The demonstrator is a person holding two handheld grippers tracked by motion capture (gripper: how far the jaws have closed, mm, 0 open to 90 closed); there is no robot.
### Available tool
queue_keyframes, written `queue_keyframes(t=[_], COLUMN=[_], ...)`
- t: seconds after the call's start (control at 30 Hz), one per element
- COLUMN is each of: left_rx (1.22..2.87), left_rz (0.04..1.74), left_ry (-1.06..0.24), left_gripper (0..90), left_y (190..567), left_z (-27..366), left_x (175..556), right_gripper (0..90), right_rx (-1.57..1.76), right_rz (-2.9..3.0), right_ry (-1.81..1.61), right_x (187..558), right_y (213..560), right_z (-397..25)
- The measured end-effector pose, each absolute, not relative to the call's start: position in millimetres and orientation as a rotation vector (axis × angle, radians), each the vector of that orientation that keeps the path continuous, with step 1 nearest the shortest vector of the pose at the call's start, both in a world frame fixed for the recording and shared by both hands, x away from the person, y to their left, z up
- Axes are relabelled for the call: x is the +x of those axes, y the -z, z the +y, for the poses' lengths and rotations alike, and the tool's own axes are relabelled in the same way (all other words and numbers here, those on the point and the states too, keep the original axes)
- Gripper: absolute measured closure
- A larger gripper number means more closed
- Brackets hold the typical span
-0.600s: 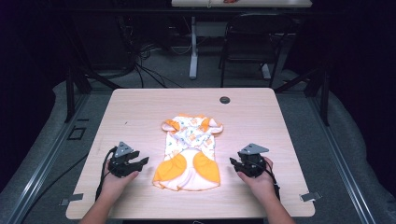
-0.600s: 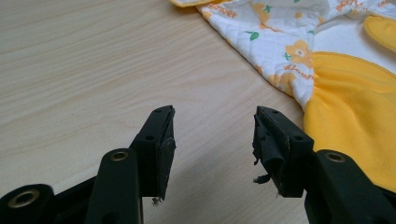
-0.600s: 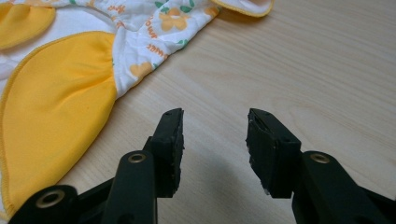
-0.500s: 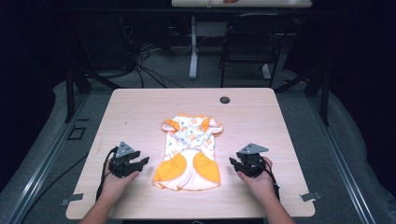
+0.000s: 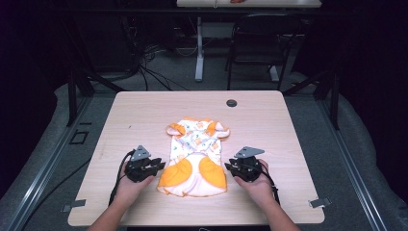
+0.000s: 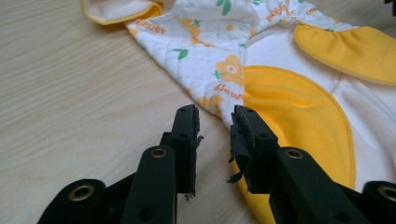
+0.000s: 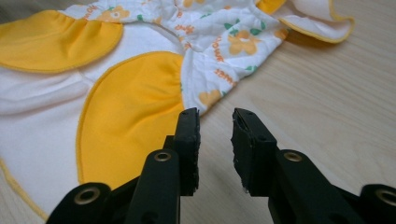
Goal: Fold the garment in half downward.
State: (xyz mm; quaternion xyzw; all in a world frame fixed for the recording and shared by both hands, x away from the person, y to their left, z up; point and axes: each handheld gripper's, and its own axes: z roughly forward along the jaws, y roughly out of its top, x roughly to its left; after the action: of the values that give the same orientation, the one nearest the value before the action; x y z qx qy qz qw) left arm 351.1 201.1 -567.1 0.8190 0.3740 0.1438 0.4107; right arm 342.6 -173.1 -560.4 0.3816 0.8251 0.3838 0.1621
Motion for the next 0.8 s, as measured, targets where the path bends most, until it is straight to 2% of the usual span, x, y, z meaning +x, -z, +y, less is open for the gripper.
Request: queue_keyframes(t=[0.2,0.37,0.8], left_rx=[2.087,2.154,2.191], left_rz=[0.913,0.872,0.84], left_ry=[-0.343,-0.361,-0.339], left_gripper=[72.1,73.2,73.0], left_y=[571.5,576.7,580.4], left_z=[185.9,177.2,177.1], left_x=[351.0,348.8,337.1], right_gripper=[74.0,74.1,75.7], right_rx=[1.065,0.951,0.914], right_rz=[2.393,2.445,2.508], right_ry=[-1.131,-1.013,-1.017], right_x=[348.6,345.7,339.2], right_y=[565.2,572.5,574.3], right_z=[-154.0,-137.1,-139.5])
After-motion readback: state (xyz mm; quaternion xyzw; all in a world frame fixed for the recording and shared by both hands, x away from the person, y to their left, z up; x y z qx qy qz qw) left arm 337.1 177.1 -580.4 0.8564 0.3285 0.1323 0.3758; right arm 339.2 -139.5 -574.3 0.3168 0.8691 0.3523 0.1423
